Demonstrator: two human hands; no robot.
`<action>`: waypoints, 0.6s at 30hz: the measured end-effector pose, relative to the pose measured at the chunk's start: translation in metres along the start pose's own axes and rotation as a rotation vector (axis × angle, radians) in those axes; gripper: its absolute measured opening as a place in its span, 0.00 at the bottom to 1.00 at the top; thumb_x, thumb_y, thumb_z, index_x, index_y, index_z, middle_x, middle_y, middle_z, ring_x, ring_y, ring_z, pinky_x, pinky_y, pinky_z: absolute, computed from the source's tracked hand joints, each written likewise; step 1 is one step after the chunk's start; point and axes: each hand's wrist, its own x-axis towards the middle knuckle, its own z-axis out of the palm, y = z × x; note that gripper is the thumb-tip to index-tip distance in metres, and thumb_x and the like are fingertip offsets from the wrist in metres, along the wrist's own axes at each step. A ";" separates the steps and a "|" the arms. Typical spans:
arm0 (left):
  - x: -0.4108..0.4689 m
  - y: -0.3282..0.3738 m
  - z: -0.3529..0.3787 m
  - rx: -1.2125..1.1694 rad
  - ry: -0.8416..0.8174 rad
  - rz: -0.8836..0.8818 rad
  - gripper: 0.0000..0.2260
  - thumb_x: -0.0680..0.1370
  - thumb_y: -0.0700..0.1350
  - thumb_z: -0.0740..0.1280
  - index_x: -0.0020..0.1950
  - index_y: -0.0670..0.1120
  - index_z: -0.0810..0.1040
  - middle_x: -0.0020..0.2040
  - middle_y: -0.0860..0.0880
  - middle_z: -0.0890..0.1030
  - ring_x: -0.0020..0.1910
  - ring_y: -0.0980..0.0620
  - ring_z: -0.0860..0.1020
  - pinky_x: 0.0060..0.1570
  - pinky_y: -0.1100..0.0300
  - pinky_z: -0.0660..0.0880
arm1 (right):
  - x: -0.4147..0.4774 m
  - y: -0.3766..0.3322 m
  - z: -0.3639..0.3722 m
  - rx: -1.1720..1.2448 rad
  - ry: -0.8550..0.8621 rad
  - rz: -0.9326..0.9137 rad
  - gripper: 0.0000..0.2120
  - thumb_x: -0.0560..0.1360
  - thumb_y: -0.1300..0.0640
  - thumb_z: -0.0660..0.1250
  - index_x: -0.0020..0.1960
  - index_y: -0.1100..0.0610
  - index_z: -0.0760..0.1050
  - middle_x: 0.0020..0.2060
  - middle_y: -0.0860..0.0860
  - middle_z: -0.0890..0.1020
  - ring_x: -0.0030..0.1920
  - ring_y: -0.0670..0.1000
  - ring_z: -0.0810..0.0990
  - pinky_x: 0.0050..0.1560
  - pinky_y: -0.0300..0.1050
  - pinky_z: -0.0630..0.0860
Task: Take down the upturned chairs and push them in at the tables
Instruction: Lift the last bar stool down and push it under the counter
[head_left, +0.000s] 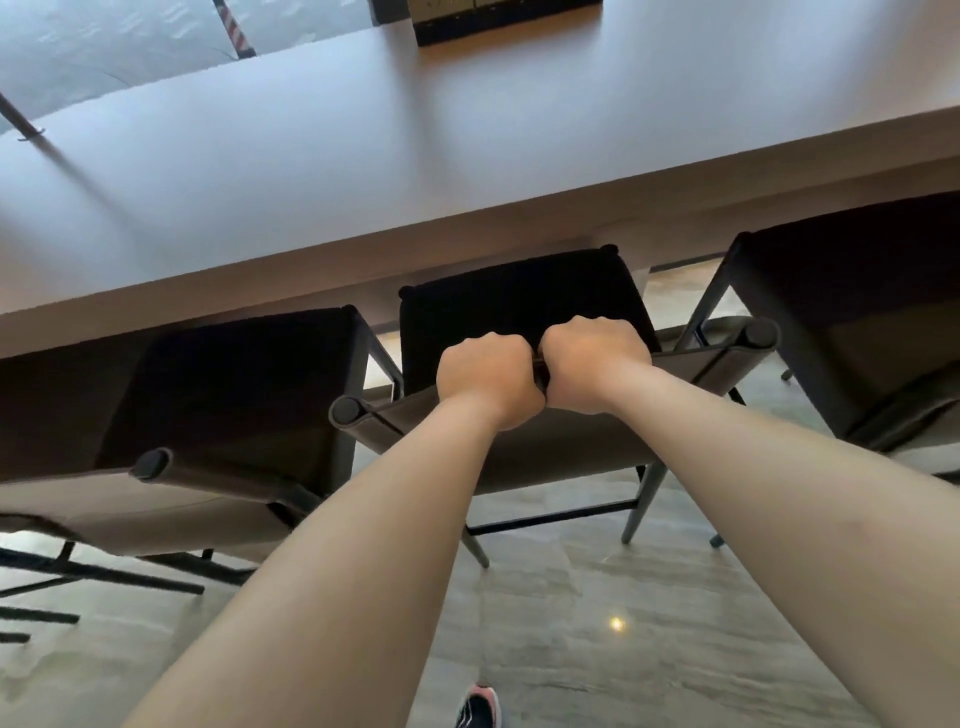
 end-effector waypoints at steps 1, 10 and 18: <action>0.001 -0.001 0.000 -0.002 0.006 0.011 0.09 0.74 0.52 0.67 0.35 0.53 0.73 0.28 0.54 0.73 0.25 0.55 0.71 0.23 0.64 0.60 | -0.001 -0.001 0.002 -0.001 0.005 0.010 0.06 0.76 0.54 0.67 0.42 0.52 0.73 0.32 0.49 0.76 0.30 0.49 0.74 0.30 0.42 0.67; -0.018 -0.010 -0.009 -0.322 0.033 0.231 0.05 0.75 0.53 0.65 0.48 0.56 0.78 0.36 0.58 0.77 0.33 0.58 0.74 0.29 0.63 0.67 | -0.039 -0.005 0.013 0.051 0.215 0.187 0.05 0.74 0.55 0.67 0.42 0.49 0.72 0.38 0.47 0.76 0.42 0.53 0.77 0.42 0.46 0.70; -0.041 0.040 -0.036 -1.027 -0.156 0.307 0.13 0.79 0.48 0.64 0.63 0.54 0.78 0.59 0.57 0.79 0.53 0.60 0.75 0.50 0.65 0.72 | -0.142 -0.008 0.022 0.871 0.627 1.046 0.25 0.77 0.52 0.63 0.73 0.53 0.67 0.69 0.51 0.73 0.68 0.54 0.71 0.65 0.48 0.69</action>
